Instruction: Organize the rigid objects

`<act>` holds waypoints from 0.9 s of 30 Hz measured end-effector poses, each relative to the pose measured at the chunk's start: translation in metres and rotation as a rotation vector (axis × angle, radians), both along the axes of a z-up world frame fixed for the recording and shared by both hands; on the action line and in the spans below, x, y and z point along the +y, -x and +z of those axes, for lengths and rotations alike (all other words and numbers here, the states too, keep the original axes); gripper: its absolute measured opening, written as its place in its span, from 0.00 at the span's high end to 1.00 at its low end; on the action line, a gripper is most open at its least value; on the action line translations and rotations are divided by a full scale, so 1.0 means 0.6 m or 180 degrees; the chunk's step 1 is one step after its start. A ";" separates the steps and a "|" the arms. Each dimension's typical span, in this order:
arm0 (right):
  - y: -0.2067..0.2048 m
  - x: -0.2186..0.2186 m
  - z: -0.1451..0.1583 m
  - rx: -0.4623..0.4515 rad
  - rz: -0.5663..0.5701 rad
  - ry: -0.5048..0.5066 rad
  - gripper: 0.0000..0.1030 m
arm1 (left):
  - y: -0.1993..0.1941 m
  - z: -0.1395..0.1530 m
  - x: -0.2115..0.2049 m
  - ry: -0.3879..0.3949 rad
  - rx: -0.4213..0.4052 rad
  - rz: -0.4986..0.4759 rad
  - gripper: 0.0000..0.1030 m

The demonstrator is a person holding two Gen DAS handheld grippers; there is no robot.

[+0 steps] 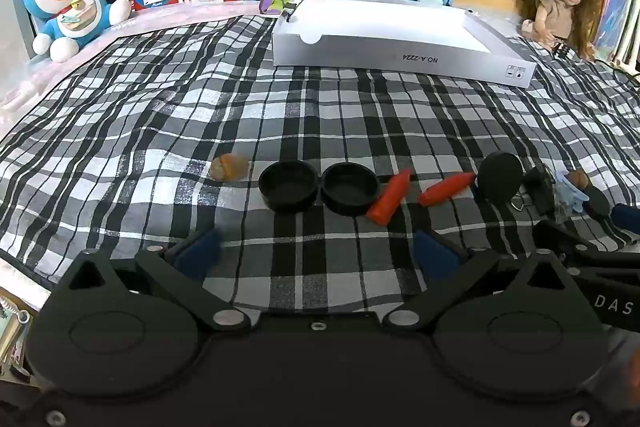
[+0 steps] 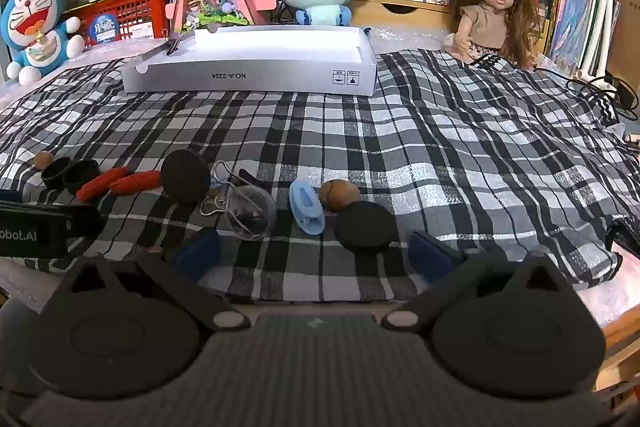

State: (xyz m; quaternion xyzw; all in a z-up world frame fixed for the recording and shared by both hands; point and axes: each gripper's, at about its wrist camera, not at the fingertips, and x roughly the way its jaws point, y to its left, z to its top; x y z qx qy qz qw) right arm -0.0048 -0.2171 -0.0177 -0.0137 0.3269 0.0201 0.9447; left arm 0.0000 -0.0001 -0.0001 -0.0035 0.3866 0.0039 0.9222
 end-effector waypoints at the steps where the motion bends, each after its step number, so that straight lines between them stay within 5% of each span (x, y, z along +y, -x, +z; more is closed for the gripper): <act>1: 0.002 0.000 -0.001 -0.0006 0.0003 0.0008 0.00 | 0.000 0.000 0.000 -0.0004 0.0005 0.0000 0.00; 27: -0.003 0.001 0.003 0.0088 -0.0016 0.0014 0.00 | 0.000 0.000 0.000 0.0002 -0.0001 0.0002 0.00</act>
